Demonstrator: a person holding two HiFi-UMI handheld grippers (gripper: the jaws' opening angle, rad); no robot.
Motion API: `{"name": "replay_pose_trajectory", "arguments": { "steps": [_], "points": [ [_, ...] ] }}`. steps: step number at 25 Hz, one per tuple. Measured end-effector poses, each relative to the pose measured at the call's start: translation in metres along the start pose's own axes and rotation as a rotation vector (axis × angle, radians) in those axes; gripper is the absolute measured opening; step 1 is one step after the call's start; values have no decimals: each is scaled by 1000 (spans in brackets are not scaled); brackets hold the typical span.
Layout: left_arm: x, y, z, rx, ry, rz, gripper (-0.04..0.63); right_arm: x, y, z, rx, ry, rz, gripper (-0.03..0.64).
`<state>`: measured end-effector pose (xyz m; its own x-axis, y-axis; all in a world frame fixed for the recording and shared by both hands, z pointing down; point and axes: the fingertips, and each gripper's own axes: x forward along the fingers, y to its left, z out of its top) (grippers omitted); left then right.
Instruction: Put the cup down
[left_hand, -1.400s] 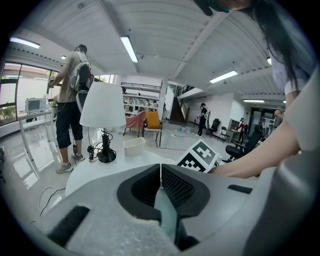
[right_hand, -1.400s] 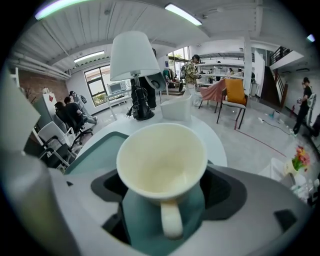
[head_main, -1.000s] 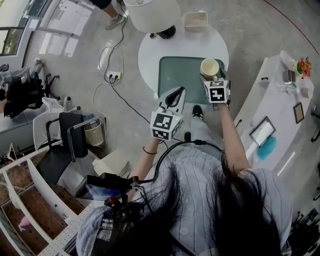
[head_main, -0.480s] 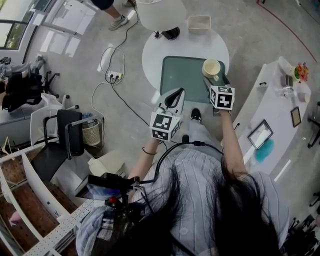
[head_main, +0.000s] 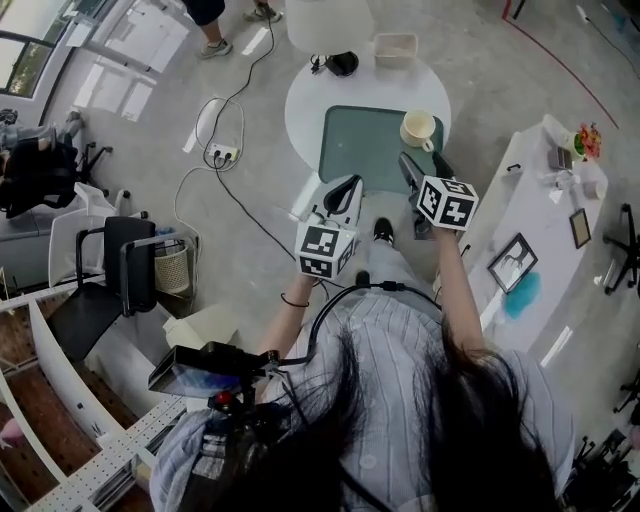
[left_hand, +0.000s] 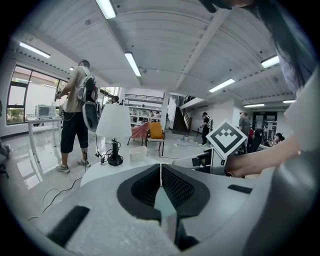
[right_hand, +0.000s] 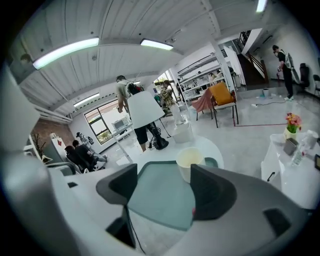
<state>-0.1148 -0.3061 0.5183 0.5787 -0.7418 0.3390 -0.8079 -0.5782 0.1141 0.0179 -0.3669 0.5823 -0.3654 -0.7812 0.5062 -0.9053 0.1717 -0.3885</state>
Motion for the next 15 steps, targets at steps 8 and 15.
{"name": "replay_pose_trajectory", "arguments": {
  "steps": [8, 15],
  "points": [
    [-43, -20, -3, 8, -46, 15, 18, -50, 38, -8, -43, -45, 18, 199],
    [-88, -40, -16, -22, -82, 37, 18, -96, 65, -33, -85, -52, 31, 146]
  ]
}}
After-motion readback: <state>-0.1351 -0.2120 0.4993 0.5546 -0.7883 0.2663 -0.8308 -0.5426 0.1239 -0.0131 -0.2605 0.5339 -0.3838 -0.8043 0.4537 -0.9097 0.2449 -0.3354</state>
